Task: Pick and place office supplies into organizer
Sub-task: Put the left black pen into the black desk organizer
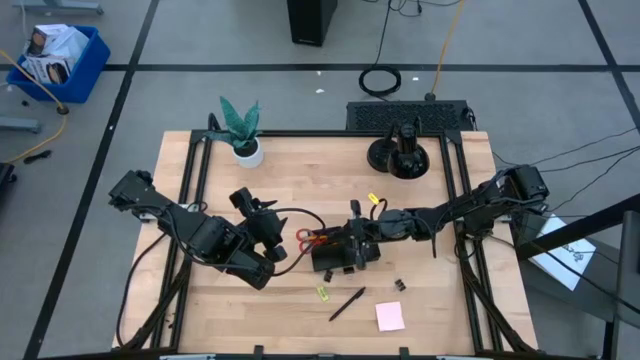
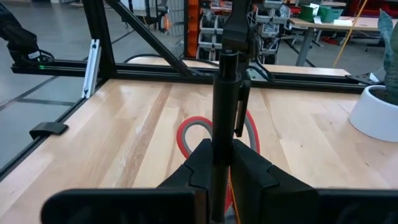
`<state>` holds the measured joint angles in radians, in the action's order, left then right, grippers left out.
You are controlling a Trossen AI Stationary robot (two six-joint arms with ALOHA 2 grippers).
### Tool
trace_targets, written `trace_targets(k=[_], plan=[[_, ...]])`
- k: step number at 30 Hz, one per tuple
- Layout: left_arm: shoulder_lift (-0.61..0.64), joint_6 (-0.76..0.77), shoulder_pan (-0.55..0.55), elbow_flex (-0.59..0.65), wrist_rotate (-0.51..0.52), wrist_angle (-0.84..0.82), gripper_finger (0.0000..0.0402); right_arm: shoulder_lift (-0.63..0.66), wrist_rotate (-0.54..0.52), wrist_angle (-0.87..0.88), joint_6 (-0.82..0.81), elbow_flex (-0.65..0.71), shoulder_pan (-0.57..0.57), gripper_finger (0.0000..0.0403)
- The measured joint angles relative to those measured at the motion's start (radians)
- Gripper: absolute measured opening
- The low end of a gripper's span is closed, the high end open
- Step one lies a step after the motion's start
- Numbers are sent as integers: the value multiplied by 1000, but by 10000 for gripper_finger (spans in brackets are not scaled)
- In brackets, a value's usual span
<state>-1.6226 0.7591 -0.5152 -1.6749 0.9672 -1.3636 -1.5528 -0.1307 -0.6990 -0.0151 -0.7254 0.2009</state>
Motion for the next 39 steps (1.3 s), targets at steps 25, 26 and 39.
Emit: trace_targets(k=[25,26,39], plan=[[0,4,0,0,0,3,230,-84,-24,2,-34,-1,-3,31],[0,4,0,0,0,3,230,-98,-16,-19,-35,-1,-3,30],[0,6,0,0,-7,6,230,-122,3,-63,-48,-2,-3,31]])
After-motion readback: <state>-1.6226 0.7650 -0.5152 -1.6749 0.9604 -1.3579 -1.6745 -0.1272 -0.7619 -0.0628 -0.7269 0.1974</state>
